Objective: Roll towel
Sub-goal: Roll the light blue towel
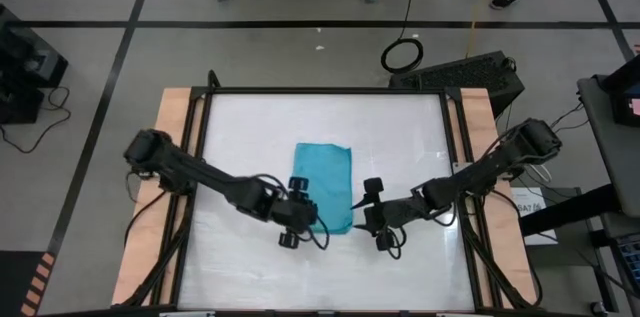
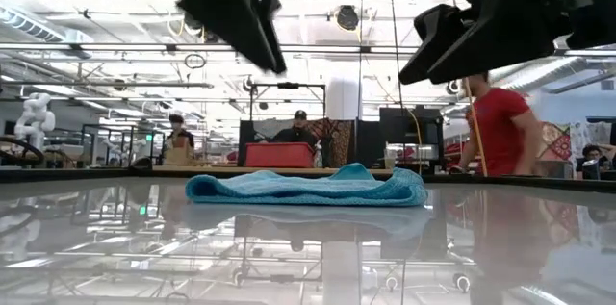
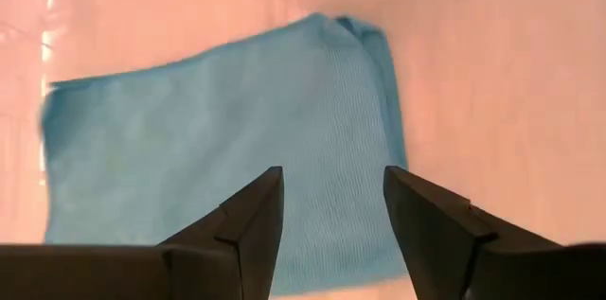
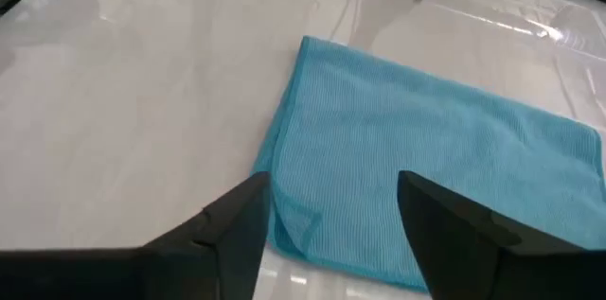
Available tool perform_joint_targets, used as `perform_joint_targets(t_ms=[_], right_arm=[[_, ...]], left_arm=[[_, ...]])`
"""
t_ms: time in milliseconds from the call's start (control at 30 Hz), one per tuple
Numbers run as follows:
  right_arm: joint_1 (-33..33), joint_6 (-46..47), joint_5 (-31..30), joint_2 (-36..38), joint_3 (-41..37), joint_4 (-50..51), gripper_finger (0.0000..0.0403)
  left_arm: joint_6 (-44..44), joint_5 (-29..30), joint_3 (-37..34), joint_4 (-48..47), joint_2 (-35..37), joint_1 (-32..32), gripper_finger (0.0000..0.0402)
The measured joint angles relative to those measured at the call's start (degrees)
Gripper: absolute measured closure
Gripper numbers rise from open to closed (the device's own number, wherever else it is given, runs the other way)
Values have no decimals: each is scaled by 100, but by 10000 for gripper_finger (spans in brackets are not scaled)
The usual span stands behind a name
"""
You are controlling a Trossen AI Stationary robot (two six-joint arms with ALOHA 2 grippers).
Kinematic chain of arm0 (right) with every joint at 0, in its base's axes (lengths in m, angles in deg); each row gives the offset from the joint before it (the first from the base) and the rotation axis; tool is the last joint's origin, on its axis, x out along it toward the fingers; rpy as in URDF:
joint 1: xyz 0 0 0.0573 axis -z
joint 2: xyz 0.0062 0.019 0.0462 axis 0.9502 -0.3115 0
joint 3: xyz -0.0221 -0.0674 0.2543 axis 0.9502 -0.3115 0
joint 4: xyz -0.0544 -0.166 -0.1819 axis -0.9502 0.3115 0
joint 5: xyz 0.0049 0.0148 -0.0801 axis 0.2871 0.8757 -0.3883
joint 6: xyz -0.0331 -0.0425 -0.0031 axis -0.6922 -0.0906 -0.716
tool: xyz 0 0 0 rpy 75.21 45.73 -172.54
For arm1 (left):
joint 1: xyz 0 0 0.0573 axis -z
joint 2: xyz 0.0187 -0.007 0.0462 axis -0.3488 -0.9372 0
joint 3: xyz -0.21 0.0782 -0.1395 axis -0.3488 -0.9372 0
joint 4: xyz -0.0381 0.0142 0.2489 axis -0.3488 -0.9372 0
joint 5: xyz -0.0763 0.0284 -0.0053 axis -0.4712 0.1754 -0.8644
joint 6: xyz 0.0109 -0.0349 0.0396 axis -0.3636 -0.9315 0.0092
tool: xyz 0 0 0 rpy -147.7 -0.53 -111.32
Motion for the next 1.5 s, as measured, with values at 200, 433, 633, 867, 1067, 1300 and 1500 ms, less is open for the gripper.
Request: perform_joint_targets(t_ms=[200,433,633,867,1067,1300,1500], right_arm=[[-18,51,20,160,0,-100,175],[-18,154,26,113,0,-85,175],[-55,325,4,-15,-2,-42,175],[-55,464,2,-77,-3,61,175],[-50,466,7,-379,-5,-41,175],[-43,345,10,-972,-4,-428,175],[102,70,-11,-1416,-10,-591,175]], left_arm=[[-370,-24,0,-679,891,0,210],[-981,-26,-474,-704,1629,152,210],[-1993,126,-1725,263,2070,548,210],[-2539,426,-3107,2401,2075,928,210],[-1745,561,-3338,2477,1661,927,210],[-483,786,-3338,2874,1256,876,210],[149,594,-3332,3103,768,646,210]])
